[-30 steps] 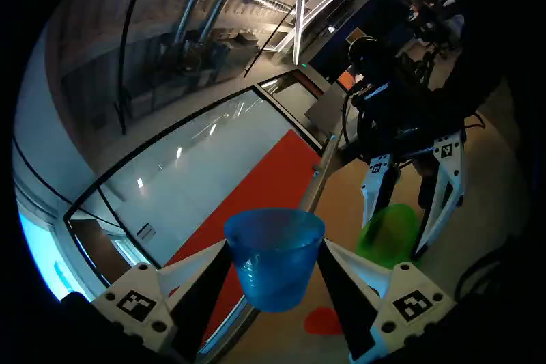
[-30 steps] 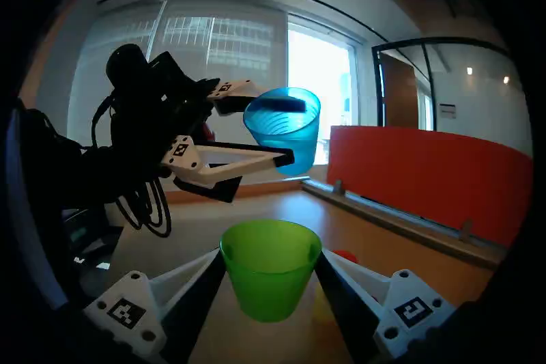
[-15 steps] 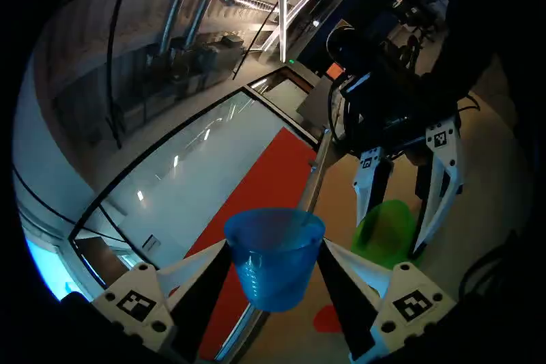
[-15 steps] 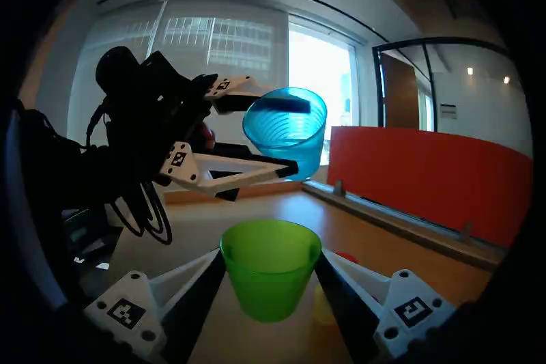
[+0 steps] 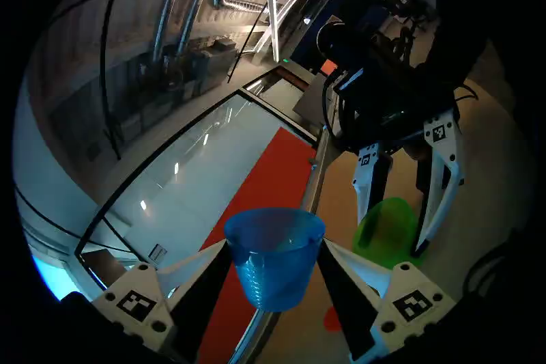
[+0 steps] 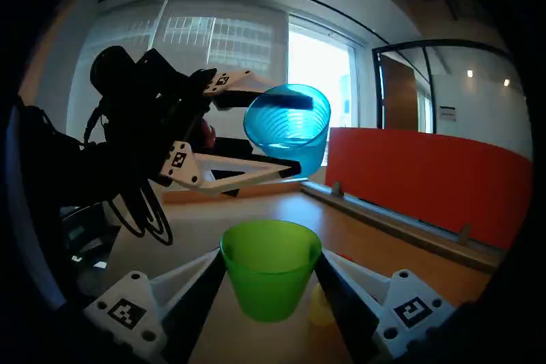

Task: Pour water

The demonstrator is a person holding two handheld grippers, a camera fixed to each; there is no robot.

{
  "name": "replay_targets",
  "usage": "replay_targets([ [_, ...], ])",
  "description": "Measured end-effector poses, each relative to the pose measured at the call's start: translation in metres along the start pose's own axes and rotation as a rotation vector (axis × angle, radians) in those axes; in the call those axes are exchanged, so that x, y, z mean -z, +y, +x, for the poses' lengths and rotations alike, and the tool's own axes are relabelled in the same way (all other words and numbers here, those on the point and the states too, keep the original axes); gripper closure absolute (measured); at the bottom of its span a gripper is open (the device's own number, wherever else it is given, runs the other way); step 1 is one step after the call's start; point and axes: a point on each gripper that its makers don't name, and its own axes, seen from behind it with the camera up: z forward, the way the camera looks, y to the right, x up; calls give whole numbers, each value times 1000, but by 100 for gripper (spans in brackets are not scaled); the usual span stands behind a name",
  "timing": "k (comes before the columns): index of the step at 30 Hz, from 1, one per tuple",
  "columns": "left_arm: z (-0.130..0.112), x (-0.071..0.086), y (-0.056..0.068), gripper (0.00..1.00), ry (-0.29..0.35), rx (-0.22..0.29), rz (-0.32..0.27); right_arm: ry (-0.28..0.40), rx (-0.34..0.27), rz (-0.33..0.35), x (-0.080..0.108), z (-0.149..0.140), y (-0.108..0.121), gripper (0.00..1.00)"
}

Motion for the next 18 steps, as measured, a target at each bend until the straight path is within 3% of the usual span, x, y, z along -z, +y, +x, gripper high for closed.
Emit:
replay_targets([
  [18, 7, -3, 0, 16, 1, -73, 1, 4, 0, -1, 1, 2, 0, 10],
])
